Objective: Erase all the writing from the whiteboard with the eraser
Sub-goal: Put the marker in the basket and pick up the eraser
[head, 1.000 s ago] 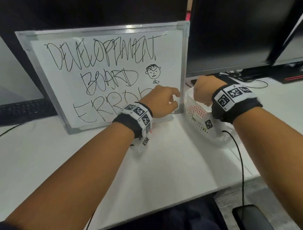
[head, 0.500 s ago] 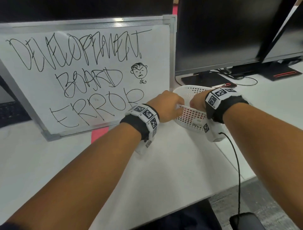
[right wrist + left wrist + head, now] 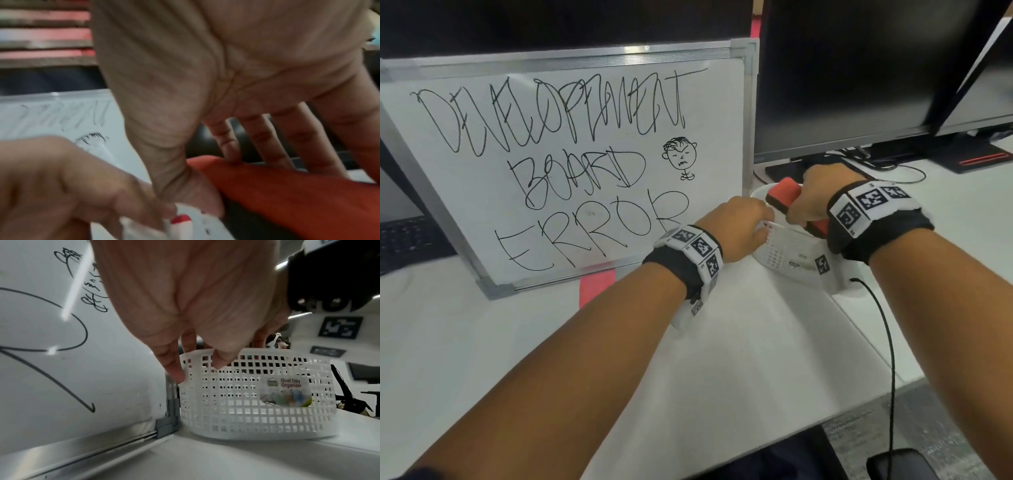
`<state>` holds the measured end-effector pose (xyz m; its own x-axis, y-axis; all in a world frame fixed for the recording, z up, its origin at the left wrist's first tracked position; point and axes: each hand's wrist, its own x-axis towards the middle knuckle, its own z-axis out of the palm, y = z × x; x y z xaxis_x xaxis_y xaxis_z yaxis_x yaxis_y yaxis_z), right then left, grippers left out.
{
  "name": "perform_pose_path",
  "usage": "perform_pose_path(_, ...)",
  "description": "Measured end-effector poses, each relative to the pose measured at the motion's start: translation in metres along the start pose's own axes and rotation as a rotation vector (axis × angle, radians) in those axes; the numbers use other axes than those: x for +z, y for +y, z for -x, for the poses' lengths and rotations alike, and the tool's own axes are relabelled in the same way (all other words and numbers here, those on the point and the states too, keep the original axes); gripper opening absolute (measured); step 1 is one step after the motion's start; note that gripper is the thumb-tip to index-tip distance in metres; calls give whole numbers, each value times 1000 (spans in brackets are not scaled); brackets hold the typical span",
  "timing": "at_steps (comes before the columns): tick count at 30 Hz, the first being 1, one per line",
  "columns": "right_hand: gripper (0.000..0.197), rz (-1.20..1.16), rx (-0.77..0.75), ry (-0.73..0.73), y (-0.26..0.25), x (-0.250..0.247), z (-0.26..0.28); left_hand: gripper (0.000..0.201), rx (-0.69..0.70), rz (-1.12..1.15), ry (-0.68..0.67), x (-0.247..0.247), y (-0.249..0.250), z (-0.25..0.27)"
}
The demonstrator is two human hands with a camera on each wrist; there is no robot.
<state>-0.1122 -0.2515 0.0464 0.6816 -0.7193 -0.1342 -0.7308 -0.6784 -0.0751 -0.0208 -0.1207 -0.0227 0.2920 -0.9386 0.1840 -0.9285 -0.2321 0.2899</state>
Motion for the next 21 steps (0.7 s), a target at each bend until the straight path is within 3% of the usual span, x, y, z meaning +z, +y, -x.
perform_pose_path(5, 69, -240, -80, 264, -20, -6, 19, 35, 11, 142, 199, 3, -7, 18)
perform_pose_path(8, 75, -291, -160, 330, -45, 1, 29, 30, -113, 227, 294, -8, -15, 45)
perform_pose_path(15, 69, -276, -394, 588, -92, 26, 59, 15, -359, 206, 458, -39, -60, 124)
perform_pose_path(17, 66, -319, -456, 582, -105, 36, 69, 14, -405, 171, 538, -45, -72, 146)
perform_pose_path(21, 64, -383, -487, 387, -123, 68, 78, 15, -452, 54, 642, -49, -90, 183)
